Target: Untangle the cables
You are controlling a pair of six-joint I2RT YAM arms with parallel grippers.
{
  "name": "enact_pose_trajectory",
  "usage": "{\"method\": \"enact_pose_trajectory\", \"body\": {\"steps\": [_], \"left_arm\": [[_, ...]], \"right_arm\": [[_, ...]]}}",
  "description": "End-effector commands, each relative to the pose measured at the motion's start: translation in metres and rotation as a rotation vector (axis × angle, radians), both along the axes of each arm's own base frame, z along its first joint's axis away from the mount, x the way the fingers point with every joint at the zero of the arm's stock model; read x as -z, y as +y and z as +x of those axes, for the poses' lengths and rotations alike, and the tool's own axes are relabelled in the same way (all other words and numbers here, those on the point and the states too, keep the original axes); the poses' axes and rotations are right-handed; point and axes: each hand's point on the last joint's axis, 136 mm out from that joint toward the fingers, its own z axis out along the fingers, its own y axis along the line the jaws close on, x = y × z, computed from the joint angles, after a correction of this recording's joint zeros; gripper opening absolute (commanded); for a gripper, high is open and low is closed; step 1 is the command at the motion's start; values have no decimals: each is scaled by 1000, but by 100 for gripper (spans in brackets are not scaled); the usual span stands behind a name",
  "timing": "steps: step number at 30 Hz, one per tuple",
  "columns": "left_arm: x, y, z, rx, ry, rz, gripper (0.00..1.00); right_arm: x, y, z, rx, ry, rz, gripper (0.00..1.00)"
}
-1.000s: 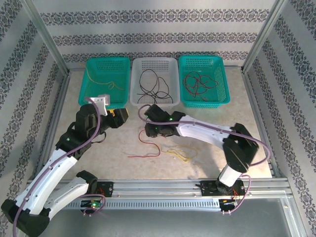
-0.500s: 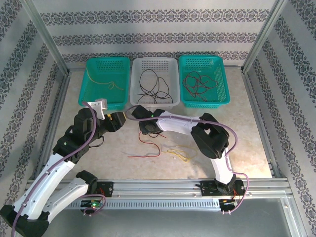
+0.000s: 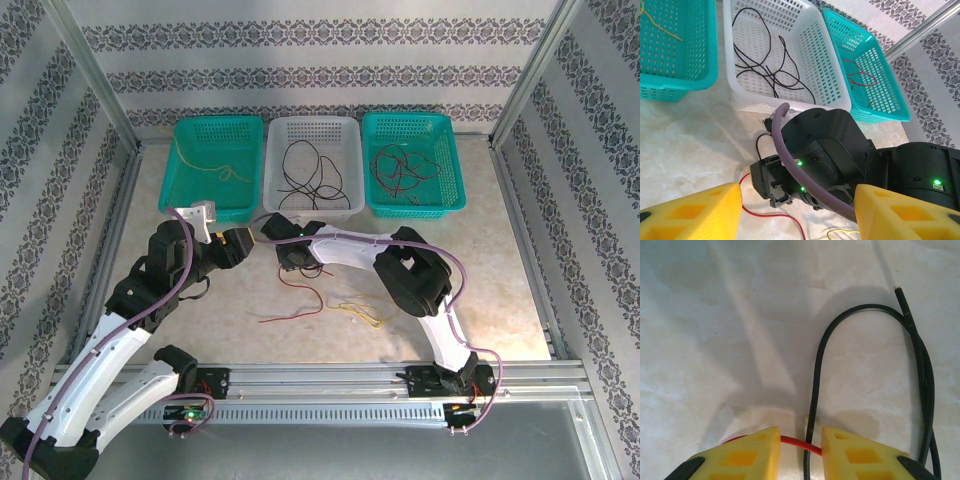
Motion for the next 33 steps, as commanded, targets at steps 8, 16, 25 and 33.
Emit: {"method": "enact_pose_trajectory", "body": {"steps": [8, 16, 25, 33], "left_arm": [[6, -2, 0, 1, 36, -30, 60], [8, -3, 0, 1, 40, -45, 60], [9, -3, -1, 3, 42, -36, 60], [7, -3, 0, 5, 36, -43, 61]], "right_arm": [[-15, -5, 11, 27, -67, 0, 33], [-26, -5, 22, 59, -103, 18, 34], [9, -7, 21, 63, -16, -19, 28], [17, -5, 2, 24, 57, -3, 32]]}}
